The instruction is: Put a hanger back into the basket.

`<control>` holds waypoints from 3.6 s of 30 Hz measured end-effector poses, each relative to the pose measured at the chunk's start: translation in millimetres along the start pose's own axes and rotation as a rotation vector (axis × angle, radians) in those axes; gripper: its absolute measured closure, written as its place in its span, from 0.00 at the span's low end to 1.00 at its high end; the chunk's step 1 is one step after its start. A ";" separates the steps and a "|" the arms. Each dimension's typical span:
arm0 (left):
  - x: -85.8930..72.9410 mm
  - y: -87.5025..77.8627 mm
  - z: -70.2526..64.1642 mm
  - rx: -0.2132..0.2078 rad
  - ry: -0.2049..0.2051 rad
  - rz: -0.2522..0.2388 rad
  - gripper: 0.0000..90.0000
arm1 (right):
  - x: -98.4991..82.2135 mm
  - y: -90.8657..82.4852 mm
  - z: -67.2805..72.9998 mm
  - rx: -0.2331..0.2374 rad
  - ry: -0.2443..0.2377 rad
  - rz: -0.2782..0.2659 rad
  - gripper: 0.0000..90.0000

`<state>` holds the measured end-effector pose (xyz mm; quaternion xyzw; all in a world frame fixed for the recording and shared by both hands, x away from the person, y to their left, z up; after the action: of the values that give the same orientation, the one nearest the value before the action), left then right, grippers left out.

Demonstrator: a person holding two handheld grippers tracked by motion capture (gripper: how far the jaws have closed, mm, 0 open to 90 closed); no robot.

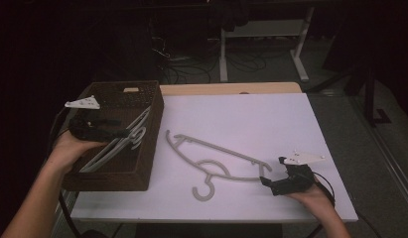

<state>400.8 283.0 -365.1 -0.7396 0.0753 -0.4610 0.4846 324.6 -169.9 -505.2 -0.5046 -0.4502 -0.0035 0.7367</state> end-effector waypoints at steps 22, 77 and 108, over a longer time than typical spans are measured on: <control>75.1 76.5 -118.9 -0.134 0.188 0.043 1.00 | 1.1 -2.9 -0.7 -0.004 0.001 -0.008 0.00; 3.7 201.1 -141.3 -0.166 0.163 0.247 0.60 | 9.3 -9.2 -3.2 -0.017 0.071 0.063 0.51; 17.7 187.2 -142.2 -0.255 0.139 0.099 0.18 | 22.4 44.6 -14.7 -0.173 0.024 0.323 0.99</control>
<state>366.2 83.9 -486.6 -0.7567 0.2029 -0.4734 0.4027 368.1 -148.8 -524.5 -0.6319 -0.3524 0.0701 0.6868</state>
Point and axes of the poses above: each handheld gripper's, and its own axes: y roughly forward along the jaws, x roughly out of its top, z roughly to its left, the point moved 9 cm from there along y, roughly forward along the jaws, and after that the axes turned 13 degrees about z, right-handed, at the moved point
